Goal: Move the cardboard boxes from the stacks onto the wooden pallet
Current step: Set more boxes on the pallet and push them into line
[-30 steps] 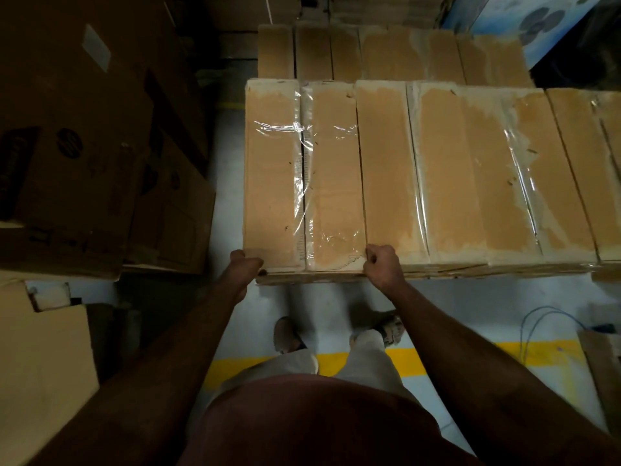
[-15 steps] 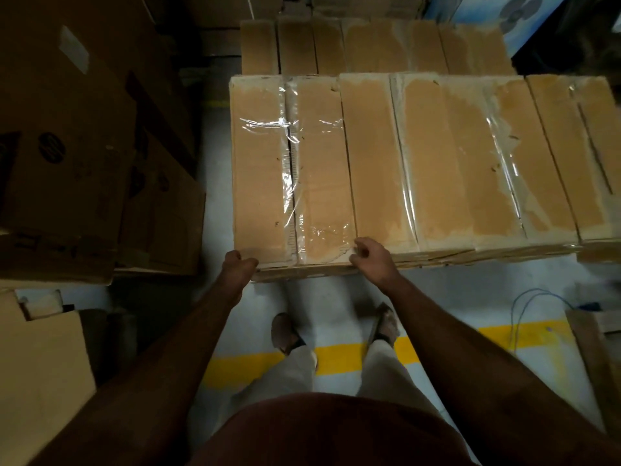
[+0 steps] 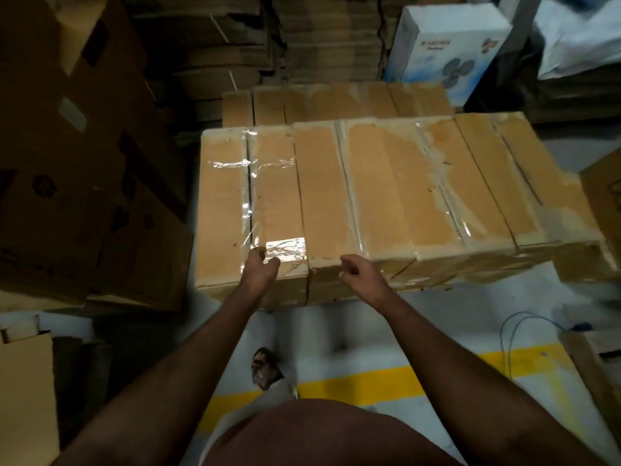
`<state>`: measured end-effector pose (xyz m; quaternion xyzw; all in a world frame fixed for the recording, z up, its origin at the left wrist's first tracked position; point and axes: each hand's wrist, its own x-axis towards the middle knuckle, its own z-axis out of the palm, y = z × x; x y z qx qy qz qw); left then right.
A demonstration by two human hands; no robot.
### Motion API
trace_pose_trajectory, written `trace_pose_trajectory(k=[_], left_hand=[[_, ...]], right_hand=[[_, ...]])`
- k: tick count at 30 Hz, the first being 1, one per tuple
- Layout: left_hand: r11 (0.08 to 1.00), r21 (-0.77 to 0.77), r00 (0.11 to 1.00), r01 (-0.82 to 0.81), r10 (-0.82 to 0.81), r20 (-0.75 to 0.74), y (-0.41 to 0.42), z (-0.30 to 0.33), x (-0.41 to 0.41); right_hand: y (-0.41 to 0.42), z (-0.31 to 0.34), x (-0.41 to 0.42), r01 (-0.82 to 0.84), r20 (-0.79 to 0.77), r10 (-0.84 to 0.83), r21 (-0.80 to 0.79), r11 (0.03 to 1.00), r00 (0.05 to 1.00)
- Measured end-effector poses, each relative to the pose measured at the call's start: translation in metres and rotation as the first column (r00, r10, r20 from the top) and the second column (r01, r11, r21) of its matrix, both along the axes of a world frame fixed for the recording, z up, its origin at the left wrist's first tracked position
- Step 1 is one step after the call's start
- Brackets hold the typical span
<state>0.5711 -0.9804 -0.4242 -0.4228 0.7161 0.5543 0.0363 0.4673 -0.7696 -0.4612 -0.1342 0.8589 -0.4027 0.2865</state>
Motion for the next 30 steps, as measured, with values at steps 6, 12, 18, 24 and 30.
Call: trace_pose_trajectory(k=[6,12,18,24,30], left_hand=[[0.915,-0.274,0.936,0.295,-0.335,-0.111,0.133,0.057,-0.026],[0.844,-0.278,0.801,0.459,-0.529,-0.282,0.278,0.111,-0.078],[0.8,-0.193,0.672,0.568,-0.586,-0.453,0.4,0.136,-0.148],[0.687,-0.125,0.534,0.715,-0.653,-0.537,0.492,0.143,-0.222],[0.582,-0.08,0.463,0.809,-0.716,-0.523,0.579,0.123,-0.327]], right_hand=[[0.106,0.048,-0.008,0.14,-0.019,-0.147,-0.213,0.967,0.989],[0.244,0.117,-0.027,0.279,-0.103,-0.347,-0.407,0.87,0.932],[0.366,0.167,-0.048,0.433,-0.172,-0.578,-0.504,0.748,0.798],[0.458,0.178,-0.08,0.568,-0.19,-0.755,-0.551,0.611,0.628],[0.544,0.177,-0.141,0.682,-0.201,-0.844,-0.511,0.523,0.497]])
